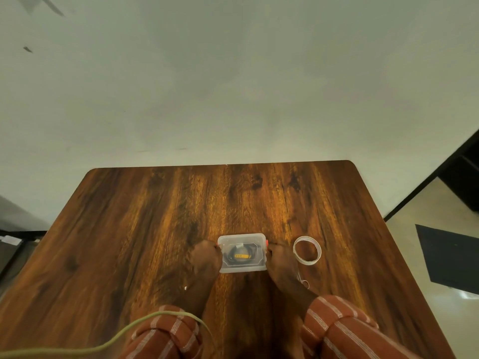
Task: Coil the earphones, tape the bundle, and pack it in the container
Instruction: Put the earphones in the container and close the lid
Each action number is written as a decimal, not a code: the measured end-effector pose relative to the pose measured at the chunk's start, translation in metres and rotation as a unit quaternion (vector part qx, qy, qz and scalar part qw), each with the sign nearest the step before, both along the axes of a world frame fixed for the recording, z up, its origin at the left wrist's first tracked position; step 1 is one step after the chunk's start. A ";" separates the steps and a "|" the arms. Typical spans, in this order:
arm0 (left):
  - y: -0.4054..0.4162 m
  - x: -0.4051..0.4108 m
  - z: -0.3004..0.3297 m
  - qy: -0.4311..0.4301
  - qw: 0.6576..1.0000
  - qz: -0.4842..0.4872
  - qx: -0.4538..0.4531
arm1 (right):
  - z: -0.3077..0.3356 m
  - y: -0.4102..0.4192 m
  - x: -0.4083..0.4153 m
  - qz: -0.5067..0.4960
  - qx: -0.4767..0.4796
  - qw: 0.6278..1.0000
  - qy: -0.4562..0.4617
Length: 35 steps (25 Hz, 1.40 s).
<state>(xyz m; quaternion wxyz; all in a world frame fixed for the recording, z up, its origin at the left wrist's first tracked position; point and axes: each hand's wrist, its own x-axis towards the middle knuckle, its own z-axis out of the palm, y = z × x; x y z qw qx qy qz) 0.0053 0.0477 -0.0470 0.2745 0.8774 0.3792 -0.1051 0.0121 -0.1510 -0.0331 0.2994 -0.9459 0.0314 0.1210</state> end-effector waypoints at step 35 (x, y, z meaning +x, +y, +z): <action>-0.002 -0.045 0.012 -0.162 0.976 0.027 -0.143 | -0.030 -0.015 -0.046 -0.104 -0.109 0.987 -0.054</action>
